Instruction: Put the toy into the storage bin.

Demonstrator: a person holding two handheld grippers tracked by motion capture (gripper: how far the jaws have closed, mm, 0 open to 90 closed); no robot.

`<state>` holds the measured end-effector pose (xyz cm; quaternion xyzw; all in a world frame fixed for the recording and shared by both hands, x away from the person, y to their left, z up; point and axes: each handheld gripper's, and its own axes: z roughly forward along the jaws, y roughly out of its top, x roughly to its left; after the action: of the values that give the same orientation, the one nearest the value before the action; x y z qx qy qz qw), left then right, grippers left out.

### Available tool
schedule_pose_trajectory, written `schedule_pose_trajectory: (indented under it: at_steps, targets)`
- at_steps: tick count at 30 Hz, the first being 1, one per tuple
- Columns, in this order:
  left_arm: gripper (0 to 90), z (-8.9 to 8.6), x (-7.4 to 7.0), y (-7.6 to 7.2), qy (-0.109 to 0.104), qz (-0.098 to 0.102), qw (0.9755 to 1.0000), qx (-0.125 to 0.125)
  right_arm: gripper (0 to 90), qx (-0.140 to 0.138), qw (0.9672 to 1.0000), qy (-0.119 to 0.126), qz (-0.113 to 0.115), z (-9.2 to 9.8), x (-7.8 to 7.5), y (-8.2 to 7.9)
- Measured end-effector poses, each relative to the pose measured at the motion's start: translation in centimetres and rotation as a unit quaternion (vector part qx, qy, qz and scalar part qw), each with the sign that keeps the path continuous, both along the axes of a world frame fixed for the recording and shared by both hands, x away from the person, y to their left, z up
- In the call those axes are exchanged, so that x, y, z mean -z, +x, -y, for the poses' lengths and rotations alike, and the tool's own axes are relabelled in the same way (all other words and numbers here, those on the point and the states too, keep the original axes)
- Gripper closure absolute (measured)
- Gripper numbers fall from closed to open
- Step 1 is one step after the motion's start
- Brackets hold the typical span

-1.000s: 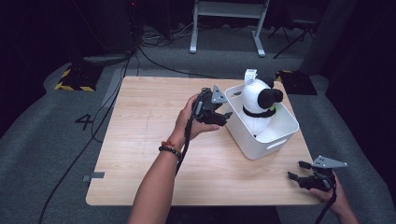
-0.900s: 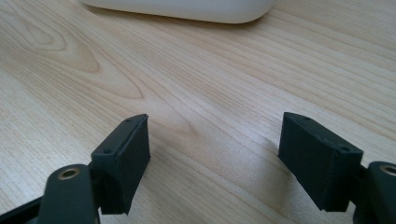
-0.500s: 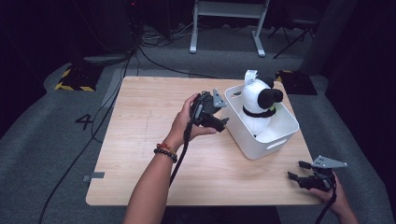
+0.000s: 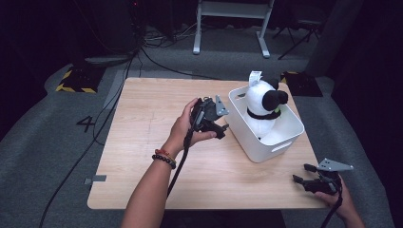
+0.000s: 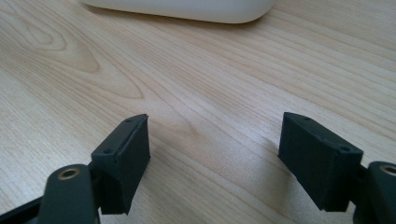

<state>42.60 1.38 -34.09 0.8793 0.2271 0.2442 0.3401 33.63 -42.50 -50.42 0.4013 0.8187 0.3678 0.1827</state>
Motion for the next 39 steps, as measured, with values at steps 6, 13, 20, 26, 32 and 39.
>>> schedule_pose_trajectory:
  at_steps: [6,13,20,26,32,39]
  targets:
    - [15.9,-0.3,0.0,-0.6,0.018,0.004,0.9998,0.004,24.9,0.0,1.0,0.0,0.0,0.0,0.0,0.0]
    - [16.2,-0.9,0.2,-1.2,0.028,0.016,0.9995,-0.002,24.9,0.0,1.0,0.0,0.0,0.0,0.0,0.0]
    - [16.1,-1.6,0.5,-1.9,0.039,0.014,0.9991,-0.004,24.9,0.0,1.0,-0.001,0.0,0.0,0.0,0.0]
    - [16.0,-2.4,1.0,-2.5,0.045,0.012,0.9989,-0.006,24.9,0.0,1.0,0.0,0.0,0.0,0.0,0.0]
    - [16.0,-3.3,1.3,-2.9,0.051,0.011,0.9986,-0.011,24.9,0.0,1.0,0.0,0.0,0.0,0.0,0.0]
    - [16.0,-4.2,1.5,-3.4,0.058,0.02,0.9978,-0.022,24.9,0.0,1.0,0.0,0.0,0.0,0.0,0.0]
